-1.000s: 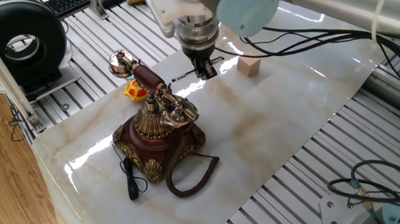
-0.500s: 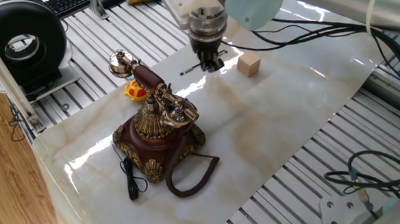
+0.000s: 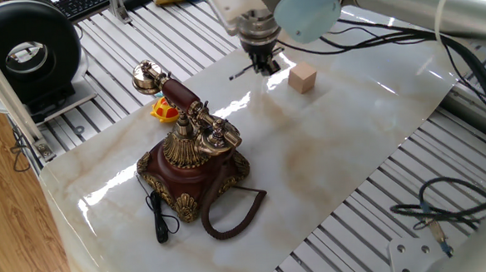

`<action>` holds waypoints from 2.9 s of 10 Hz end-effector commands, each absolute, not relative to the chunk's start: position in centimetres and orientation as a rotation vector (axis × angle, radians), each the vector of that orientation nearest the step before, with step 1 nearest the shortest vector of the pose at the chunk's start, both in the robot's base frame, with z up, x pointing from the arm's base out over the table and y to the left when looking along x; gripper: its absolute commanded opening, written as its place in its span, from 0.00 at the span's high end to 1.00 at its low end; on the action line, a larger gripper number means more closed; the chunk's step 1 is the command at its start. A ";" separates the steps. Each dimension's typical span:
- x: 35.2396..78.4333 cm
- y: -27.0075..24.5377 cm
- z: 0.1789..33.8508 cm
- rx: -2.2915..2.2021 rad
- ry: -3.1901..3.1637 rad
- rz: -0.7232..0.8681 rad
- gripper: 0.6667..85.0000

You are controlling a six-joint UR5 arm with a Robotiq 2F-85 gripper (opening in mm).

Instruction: Dial a number on an old rotary phone

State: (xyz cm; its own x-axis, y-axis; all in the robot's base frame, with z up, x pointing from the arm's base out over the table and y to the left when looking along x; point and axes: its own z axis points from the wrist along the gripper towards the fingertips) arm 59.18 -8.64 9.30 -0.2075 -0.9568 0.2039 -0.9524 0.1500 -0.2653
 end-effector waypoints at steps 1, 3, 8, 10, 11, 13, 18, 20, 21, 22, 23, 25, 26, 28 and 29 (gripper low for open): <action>59.7 -9.2 8.3 -1.983 2.330 -0.470 0.99; 58.9 -9.5 8.2 -1.953 2.390 -0.458 0.99; 59.1 -13.8 6.2 -2.023 2.329 -0.507 0.99; 58.6 -13.9 6.5 -2.014 2.346 -0.493 0.99; 58.4 -13.9 6.5 -2.005 2.361 -0.491 0.99; 58.8 -15.7 7.0 -2.058 2.345 -0.606 0.99; 58.5 -14.7 3.9 -2.046 2.287 -0.599 0.99; 58.3 -14.5 3.5 -2.045 2.277 -0.581 0.99; 58.0 -14.5 3.4 -2.041 2.276 -0.578 0.99; 58.0 -14.7 3.2 -2.033 2.278 -0.587 0.99; 57.9 -14.7 3.0 -2.027 2.282 -0.585 0.99; 57.3 -14.6 2.8 -2.007 2.301 -0.563 0.99; 57.1 -14.6 2.7 -1.990 2.317 -0.561 0.99; 56.7 -14.8 2.5 -1.970 2.333 -0.566 0.99; 56.5 -14.8 2.5 -1.967 2.335 -0.561 0.99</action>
